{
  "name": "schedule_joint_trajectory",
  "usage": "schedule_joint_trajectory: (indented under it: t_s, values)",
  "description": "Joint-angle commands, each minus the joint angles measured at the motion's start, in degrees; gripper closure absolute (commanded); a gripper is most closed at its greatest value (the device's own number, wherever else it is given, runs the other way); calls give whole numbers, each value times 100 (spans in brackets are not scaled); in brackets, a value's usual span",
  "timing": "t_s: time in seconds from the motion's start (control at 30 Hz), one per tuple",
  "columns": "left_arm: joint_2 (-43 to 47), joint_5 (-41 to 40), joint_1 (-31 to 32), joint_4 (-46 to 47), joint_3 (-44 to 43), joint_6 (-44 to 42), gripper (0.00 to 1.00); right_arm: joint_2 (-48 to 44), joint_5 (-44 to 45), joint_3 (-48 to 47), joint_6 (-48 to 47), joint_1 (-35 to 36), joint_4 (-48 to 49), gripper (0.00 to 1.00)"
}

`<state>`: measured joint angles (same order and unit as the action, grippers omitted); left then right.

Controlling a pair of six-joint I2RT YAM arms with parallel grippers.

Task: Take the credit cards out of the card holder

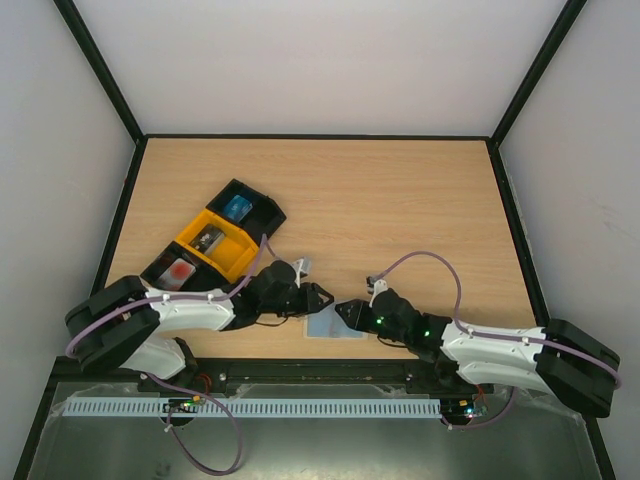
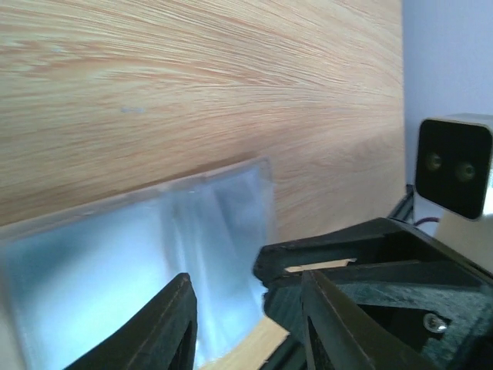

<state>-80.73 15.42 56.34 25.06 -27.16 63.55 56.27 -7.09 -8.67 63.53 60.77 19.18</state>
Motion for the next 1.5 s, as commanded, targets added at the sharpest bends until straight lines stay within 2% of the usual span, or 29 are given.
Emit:
schedule_joint_trajectory:
  t_s: [0.0, 0.17, 0.43, 0.8, 0.93, 1.13, 1.47]
  values:
    - [227, -461, -56, -481, 145, -92, 58, 117, -96, -55, -80, 16, -75, 79]
    - [259, -137, -225, 251, 552, 87, 49, 586, -332, -278, -100, 16, 94, 80]
    - [-108, 218, -431, 949, 813, 278, 44, 1503, -478, -553, -129, 22, 98, 83]
    - [-67, 129, -498, 670, 809, 107, 37, 1811, -261, -462, -136, 16, -92, 98]
    - [-160, 189, -493, 703, 776, 66, 37, 1915, -297, -470, -139, 17, -18, 98]
    - [-336, 347, -484, 778, 753, 52, 43, 1886, -280, -452, -125, 19, -8, 98]
    - [-376, 237, -473, 360, 584, -37, 40, 1914, -262, -453, -139, 14, 20, 98]
